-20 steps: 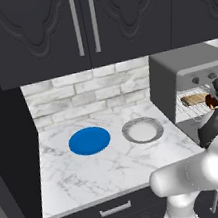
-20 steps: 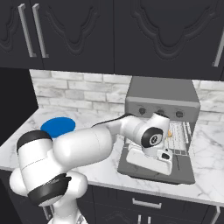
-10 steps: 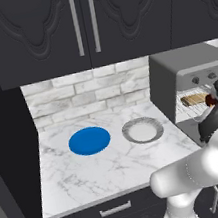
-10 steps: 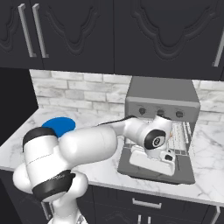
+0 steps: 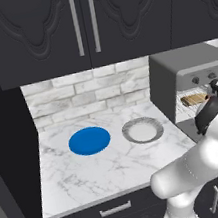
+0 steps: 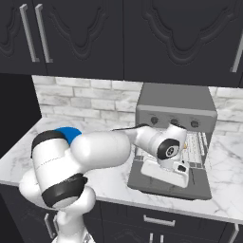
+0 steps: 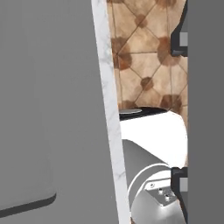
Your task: Open the toaster oven door. Place the baguette on the bottom rack in the toaster oven and place the steak on the top rack.
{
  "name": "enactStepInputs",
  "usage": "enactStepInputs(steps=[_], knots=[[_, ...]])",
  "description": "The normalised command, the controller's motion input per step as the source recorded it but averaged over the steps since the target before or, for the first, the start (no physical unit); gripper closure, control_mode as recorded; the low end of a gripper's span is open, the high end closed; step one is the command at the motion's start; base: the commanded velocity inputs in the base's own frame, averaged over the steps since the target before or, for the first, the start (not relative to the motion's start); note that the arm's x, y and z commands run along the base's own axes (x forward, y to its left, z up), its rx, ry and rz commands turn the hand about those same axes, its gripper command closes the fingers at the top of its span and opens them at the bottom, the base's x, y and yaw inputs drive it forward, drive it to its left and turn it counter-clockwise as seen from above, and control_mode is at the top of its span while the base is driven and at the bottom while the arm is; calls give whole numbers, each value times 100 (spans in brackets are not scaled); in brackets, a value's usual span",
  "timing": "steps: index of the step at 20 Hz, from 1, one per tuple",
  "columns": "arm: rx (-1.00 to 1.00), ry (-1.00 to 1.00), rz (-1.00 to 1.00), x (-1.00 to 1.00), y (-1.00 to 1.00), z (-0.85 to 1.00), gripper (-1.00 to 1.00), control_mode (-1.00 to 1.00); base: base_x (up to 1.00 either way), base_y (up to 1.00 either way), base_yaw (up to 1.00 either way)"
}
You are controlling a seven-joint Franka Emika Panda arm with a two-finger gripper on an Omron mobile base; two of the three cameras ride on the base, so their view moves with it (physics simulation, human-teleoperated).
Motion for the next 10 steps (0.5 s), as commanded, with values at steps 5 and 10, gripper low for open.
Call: enactStepInputs(steps=[5, 10], knots=[[0, 3, -17, 28, -4, -15, -100, -100, 0, 0, 0], [0, 3, -19, 29, 0, -25, -100, -100, 0, 0, 0]])
